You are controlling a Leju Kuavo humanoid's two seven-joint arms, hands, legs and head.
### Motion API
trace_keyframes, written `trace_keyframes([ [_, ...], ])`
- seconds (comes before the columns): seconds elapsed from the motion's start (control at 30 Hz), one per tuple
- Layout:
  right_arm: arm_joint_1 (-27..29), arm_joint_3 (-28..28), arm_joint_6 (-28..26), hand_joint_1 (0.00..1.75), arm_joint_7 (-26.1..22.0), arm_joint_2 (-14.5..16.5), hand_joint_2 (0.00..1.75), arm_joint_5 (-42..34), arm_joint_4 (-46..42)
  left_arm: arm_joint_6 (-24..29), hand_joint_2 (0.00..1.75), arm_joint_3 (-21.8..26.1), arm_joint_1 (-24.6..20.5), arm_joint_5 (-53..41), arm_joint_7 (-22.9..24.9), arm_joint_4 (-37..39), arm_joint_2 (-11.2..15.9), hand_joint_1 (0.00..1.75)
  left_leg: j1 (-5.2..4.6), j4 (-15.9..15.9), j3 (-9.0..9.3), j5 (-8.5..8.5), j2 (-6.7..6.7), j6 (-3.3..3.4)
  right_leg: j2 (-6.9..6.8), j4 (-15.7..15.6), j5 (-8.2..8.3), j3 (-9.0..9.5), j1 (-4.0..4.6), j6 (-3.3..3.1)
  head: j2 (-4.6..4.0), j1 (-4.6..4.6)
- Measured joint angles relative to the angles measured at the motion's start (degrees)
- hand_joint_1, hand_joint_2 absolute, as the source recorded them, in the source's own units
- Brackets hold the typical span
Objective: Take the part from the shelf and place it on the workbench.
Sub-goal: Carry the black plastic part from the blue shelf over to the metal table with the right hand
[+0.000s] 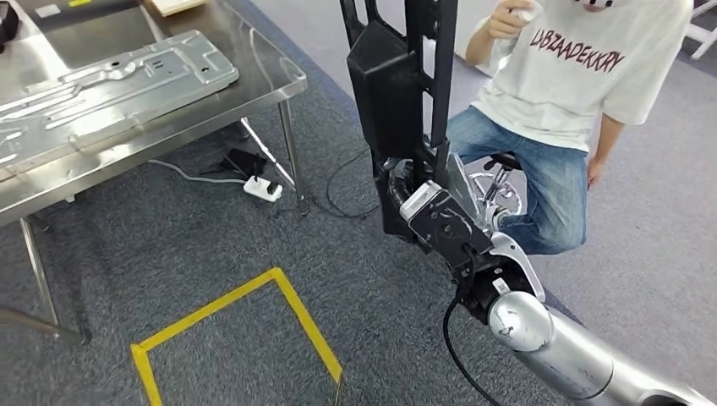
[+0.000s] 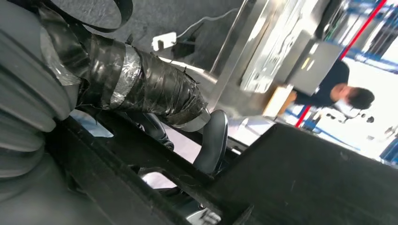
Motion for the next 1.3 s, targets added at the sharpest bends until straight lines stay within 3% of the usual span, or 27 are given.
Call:
trace_keyframes([
  [0.07,-0.4,0.0,0.8,1.75,0.4,-0.2,1.75,0.1,0.0,-1.8,1.75,0.0,0.2,0.5,-0.7,0.0,0.1,0.00,0.21,-0.2,-0.32,0.23,-1.30,-0.75,-0.88,-0.5,-0.10,0.46,0.11,-0.32,0.00,0.01],
  [0.1,-0.7,0.0,1.2,1.75,0.7,-0.2,1.75,0.1,0.1,-3.0,1.75,0.1,0.4,0.8,-1.1,0.0,0.2,0.00,0.20,-0.1,-0.49,0.15,-0.74,-1.07,-1.60,-0.9,0.03,0.71,0.04,-0.61,0.00,-0.01],
  [0.17,-1.4,0.0,2.1,1.75,1.0,-0.4,1.75,0.2,0.2,-5.5,1.75,0.3,0.6,1.6,-2.0,0.0,0.3,0.00,-0.04,2.5,-1.81,-1.44,2.71,-1.55,-3.10,-1.6,0.27,1.33,-0.15,-1.29,0.00,-0.22],
  [0.2,-1.8,0.0,2.5,1.75,1.1,-0.5,1.75,0.2,0.2,-6.6,1.75,0.4,0.6,2.0,-2.4,0.0,0.3,0.00,-0.05,5.4,-3.23,-2.99,4.87,-1.71,-3.84,-1.8,0.25,1.57,-0.08,-1.51,0.00,-0.30],
  [0.23,-2.1,0.0,2.8,1.75,1.3,-0.6,1.75,0.2,0.3,-7.4,1.75,0.5,0.5,2.3,-2.8,0.0,0.4,0.00,-0.01,9.3,-5.16,-4.74,6.09,-1.89,-4.62,-1.9,0.15,1.71,-0.02,-1.69,0.00,-0.40],
  [0.3,-2.4,0.0,3.5,1.75,1.7,-0.8,1.75,0.4,0.4,-8.4,1.75,0.9,0.4,2.6,-3.3,0.0,0.4,0.00,0.18,15.2,-8.28,-6.49,6.77,-2.21,-6.26,-1.8,-0.14,1.95,-0.03,-1.73,0.00,-0.42],
  [0.33,-2.5,0.0,3.8,1.75,2.0,-0.9,1.75,0.5,0.6,-8.6,1.75,1.1,0.4,2.6,-3.4,0.0,0.4,0.00,0.29,15.4,-8.48,-5.90,6.91,-2.35,-7.08,-1.8,-0.31,2.10,-0.07,-1.65,0.00,-0.43],
  [0.4,-2.6,0.0,4.1,1.75,2.3,-1.0,1.75,0.7,0.7,-8.7,1.75,1.3,0.5,2.6,-3.5,0.0,0.5,0.00,0.44,9.5,-5.42,-2.34,8.10,-2.50,-8.50,-1.8,-0.76,2.57,-0.15,-1.27,0.00,-0.43],
  [0.47,-2.9,0.0,4.3,1.75,2.5,-1.3,1.75,0.9,0.8,-8.3,1.75,1.4,0.4,2.3,-3.5,0.0,0.7,0.00,0.06,2.4,-1.60,-0.06,10.61,-2.22,-9.71,-1.6,-1.38,2.99,0.15,-0.60,0.00,-0.47],
  [0.53,-3.2,0.0,4.5,1.75,2.7,-1.7,1.75,1.0,1.0,-7.8,1.75,1.4,0.2,2.0,-3.5,0.0,0.7,0.00,-0.35,0.1,-0.48,-0.05,11.30,-1.44,-10.91,-1.5,-1.84,3.33,0.64,0.03,0.00,-0.34],
  [0.57,-3.3,0.0,4.6,1.75,2.9,-1.8,1.75,1.0,1.0,-7.6,1.75,1.5,0.2,1.9,-3.6,0.0,0.8,0.00,-0.31,0.1,-0.61,-0.04,10.48,-0.93,-11.56,-1.5,-2.00,3.55,0.69,0.29,0.00,-0.27],
  [0.6,-3.3,0.0,4.7,1.75,3.0,-2.0,1.75,1.0,1.1,-7.6,1.75,1.5,0.3,1.9,-3.6,0.0,0.8,0.00,-0.28,0.0,-0.55,-0.05,9.75,-0.55,-11.63,-1.5,-2.28,3.71,0.59,0.62,0.00,-0.19],
  [0.67,-3.3,0.0,4.8,1.75,3.2,-2.5,1.75,1.0,1.2,-7.6,1.75,1.5,0.3,1.8,-3.7,0.0,0.8,0.00,-0.11,-0.2,-0.26,-0.02,8.32,0.19,-9.17,0.8,-4.00,2.94,0.18,1.11,0.00,0.00],
  [0.73,-3.3,0.0,4.9,1.75,3.3,-3.2,1.75,1.1,1.4,-7.6,1.75,1.5,0.2,1.8,-3.8,0.0,0.9,0.00,-0.05,-0.3,-0.08,-0.07,6.85,0.67,-5.65,7.7,-7.16,-0.53,0.01,1.20,0.00,0.33],
  [0.77,-3.3,0.0,5.0,1.75,3.5,-3.6,1.75,1.1,1.5,-7.7,1.75,1.5,0.1,1.8,-3.9,0.0,0.9,0.00,-0.13,-0.2,-0.05,-0.11,6.06,0.79,-4.87,11.7,-8.46,-2.83,0.06,1.15,0.00,0.41],
  [0.8,-3.2,0.0,5.1,1.75,3.7,-3.9,1.75,1.1,1.7,-7.7,1.75,1.5,0.1,1.8,-3.9,0.0,0.9,0.00,-0.23,-0.2,0.01,-0.15,5.21,0.87,-4.51,14.6,-8.91,-4.75,0.14,1.06,0.00,0.44],
  [0.83,-3.1,0.0,5.3,1.75,3.9,-4.2,1.75,1.1,1.9,-7.7,1.75,1.5,0.1,1.8,-3.9,0.0,0.9,0.00,-0.33,-0.2,0.11,-0.19,4.32,0.92,-4.36,15.4,-8.22,-5.75,0.25,0.87,0.00,0.44],
  [0.87,-3.1,0.0,5.6,1.75,4.2,-4.5,1.75,1.1,2.1,-7.8,1.75,1.5,0.1,1.8,-3.9,0.0,1.0,0.00,-0.43,-0.2,0.26,-0.21,3.44,0.94,-4.15,13.8,-6.43,-5.61,0.36,0.58,0.00,0.44],
  [0.9,-3.1,0.0,5.8,1.75,4.5,-4.8,1.75,1.1,2.2,-7.8,1.75,1.5,0.1,1.9,-3.8,0.0,1.0,0.00,-0.49,-0.2,0.44,-0.22,2.55,0.94,-3.66,10.4,-3.92,-4.47,0.48,0.20,0.00,0.44],
  [0.97,-3.2,0.0,6.3,1.75,5.1,-5.4,1.75,1.3,2.3,-7.8,1.75,1.5,0.1,2.1,-3.6,0.0,1.1,0.00,-0.48,-0.2,0.55,-0.25,1.01,0.84,-1.38,2.6,-0.28,-1.42,0.64,-0.59,0.00,0.37],
  [1.03,-3.3,0.0,6.9,1.75,6.0,-6.1,1.75,1.7,2.5,-7.7,1.75,1.6,0.1,2.7,-3.3,0.0,1.1,0.00,-0.24,-0.3,0.23,-0.16,-0.28,0.49,-0.06,-0.7,0.35,0.13,0.81,-0.99,0.00,0.33],
  [1.07,-3.4,0.0,7.2,1.75,6.4,-6.4,1.75,1.9,2.6,-7.7,1.75,1.6,0.2,3.0,-3.3,0.0,1.2,0.00,-0.15,-0.4,0.06,-0.05,-0.96,0.17,-0.39,-1.1,0.29,0.42,0.88,-1.09,0.00,0.34],
  [1.1,-3.4,0.0,7.5,1.75,6.7,-6.6,1.75,2.1,2.6,-7.6,1.75,1.7,0.4,3.1,-3.2,0.0,1.4,0.00,-0.10,-0.4,-0.08,-0.02,-1.10,-0.10,-1.13,-1.4,0.41,0.63,0.79,-1.23,0.00,0.39],
  [1.17,-3.5,0.0,7.9,1.75,7.1,-6.9,1.75,2.3,2.7,-7.7,1.75,1.8,0.7,3.3,-3.2,0.0,1.6,0.00,-0.37,1.0,-0.79,-1.07,1.44,-0.73,-2.61,-2.4,0.69,1.39,0.43,-1.65,0.00,0.17],
  [1.23,-3.5,-0.1,8.1,1.75,7.4,-7.2,1.75,2.6,2.7,-7.7,1.75,1.8,0.5,3.3,-3.2,0.0,1.7,0.00,-0.32,6.4,-3.38,-4.10,5.25,-1.38,-4.21,-2.9,0.73,2.02,0.30,-1.97,0.00,-0.15],
  [1.3,-3.5,-0.1,8.2,1.75,7.6,-7.6,1.75,2.9,2.9,-7.7,1.75,1.9,0.2,3.4,-3.1,0.0,1.8,0.00,0.23,13.1,-6.75,-6.65,6.55,-2.03,-5.50,-2.8,0.50,2.15,0.29,-2.00,0.00,-0.24],
])
